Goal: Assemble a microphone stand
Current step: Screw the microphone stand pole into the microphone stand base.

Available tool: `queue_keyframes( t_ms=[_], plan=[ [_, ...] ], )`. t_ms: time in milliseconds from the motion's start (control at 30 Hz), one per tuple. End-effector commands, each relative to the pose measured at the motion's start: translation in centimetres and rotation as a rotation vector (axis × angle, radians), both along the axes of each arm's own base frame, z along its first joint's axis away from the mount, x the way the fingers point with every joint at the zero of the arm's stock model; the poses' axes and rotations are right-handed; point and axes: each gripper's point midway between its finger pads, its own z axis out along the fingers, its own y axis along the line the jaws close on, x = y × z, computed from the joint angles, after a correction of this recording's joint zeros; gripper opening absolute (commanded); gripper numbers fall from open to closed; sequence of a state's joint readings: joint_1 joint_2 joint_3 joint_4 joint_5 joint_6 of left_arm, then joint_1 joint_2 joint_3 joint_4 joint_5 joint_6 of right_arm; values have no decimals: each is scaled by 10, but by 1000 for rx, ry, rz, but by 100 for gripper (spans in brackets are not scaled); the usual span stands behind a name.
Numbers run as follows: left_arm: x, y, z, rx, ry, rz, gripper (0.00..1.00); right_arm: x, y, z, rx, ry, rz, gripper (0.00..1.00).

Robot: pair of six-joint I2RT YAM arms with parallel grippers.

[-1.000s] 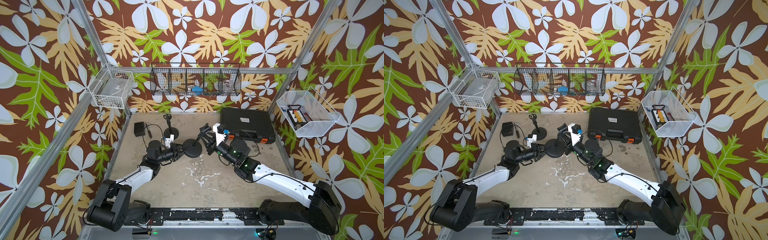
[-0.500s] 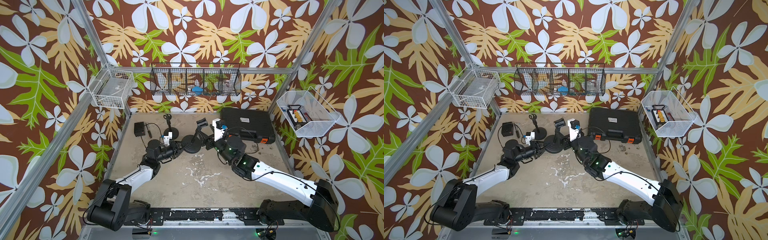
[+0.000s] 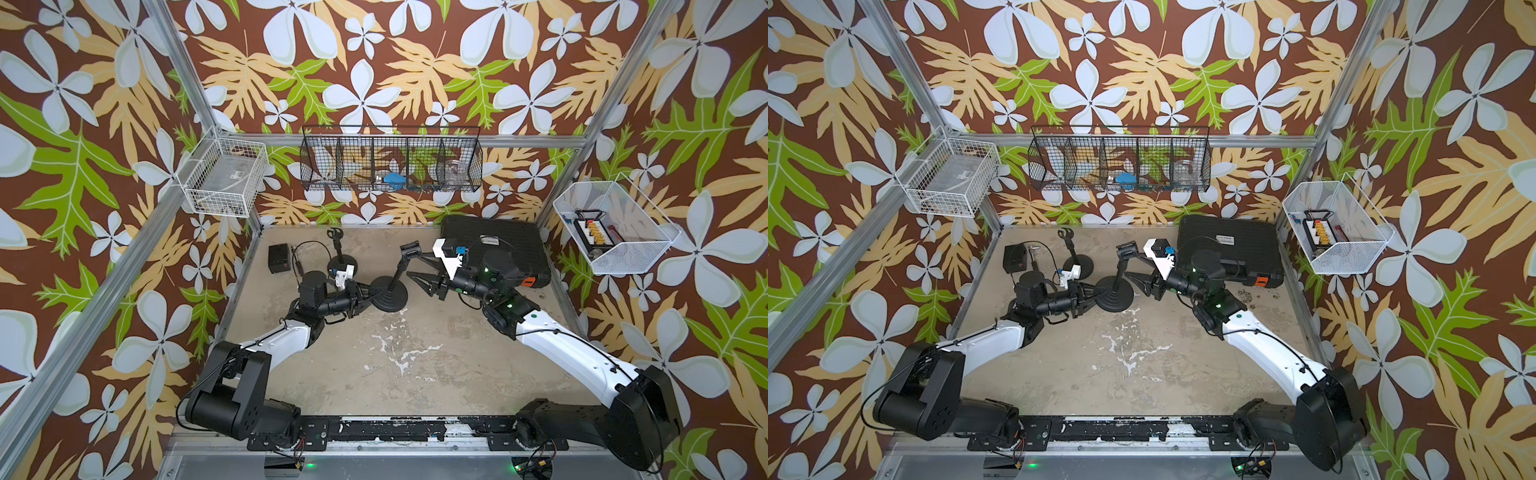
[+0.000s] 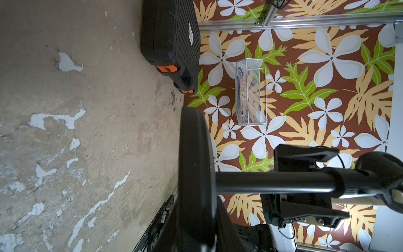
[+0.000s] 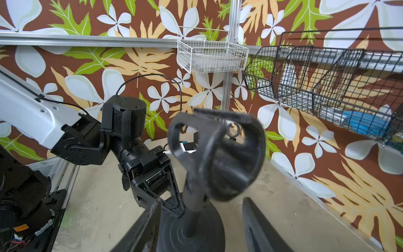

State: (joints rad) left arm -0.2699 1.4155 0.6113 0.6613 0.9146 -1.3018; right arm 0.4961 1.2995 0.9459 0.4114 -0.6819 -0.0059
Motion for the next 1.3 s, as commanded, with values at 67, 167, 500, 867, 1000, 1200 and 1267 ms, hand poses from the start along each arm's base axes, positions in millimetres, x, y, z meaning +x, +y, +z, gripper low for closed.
queue_keyframes(
  t_ms=[67, 167, 500, 867, 1000, 1200, 1267],
  plan=[
    [-12, -6, 16, -16, -84, -97, 0, -9, 12, 4, -14, -4, 135, 62],
    [-14, -7, 19, -18, -90, -116, 0, -12, 17, 7, 3, 5, 183, 59],
    [-15, -8, 23, -4, -103, -134, 0, -15, 23, 11, 95, 26, 194, 13],
    [7, 1, 50, -6, -155, -22, 0, 23, -16, 9, 186, 119, -700, 0],
    [13, 2, 51, -3, -148, -12, 0, 12, 1, 8, 88, 84, -875, 0],
    [19, 7, 49, -13, -130, -8, 0, 0, 40, 13, 62, 102, -631, 79],
    [22, 12, 46, -14, -118, -3, 0, -9, 44, 19, 81, 107, -468, 88]
  ],
)
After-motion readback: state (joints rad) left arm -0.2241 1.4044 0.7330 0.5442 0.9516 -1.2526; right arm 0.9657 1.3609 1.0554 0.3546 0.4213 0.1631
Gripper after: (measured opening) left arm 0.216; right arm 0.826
